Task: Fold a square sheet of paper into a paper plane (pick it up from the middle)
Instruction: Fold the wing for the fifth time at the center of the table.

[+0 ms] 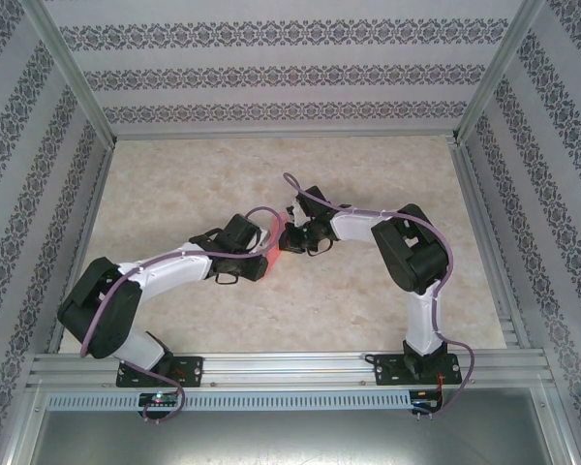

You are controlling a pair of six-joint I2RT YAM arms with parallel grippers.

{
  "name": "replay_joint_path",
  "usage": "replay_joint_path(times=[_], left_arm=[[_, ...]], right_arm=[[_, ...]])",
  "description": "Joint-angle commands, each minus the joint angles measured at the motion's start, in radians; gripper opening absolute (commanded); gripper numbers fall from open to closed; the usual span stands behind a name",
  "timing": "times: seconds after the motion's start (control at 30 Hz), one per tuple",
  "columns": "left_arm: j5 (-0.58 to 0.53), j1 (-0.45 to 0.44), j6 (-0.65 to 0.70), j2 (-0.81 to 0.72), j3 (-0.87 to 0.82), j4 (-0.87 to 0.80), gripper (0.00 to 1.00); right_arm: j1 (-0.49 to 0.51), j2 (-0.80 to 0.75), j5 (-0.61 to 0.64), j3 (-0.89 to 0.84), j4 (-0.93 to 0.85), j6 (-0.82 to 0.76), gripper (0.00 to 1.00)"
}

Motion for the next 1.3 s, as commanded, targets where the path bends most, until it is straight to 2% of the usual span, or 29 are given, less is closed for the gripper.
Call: replay_joint_path(times=[0.0,0.27,0.53,0.87,1.27], left_arm=[[0.014,-0.006,-0.037,-0.023,-0.015,0.001,0.32],[0.036,-0.006,-0.058,0.046,0.009,0.042,0.3],[0.016,-0.003,-0.058,0.108,0.048,0.061,0.2],[0.078,0.032,-0.077,0.111,0.066,0.096,0.21],[0.158,0.042,-0.094,0.191,0.087,0.13,0.11]], right_arm=[[-0.011,0.025,0.02,-0.01,-0.021,-0.033,0.03],[-0.013,0.04,0.03,0.01,-0.054,-0.052,0.03],[-0.012,0.043,0.046,0.021,-0.083,-0.062,0.03],[-0.004,0.046,0.095,0.072,-0.182,-0.098,0.03],[0.005,0.066,0.13,0.117,-0.255,-0.121,0.03]])
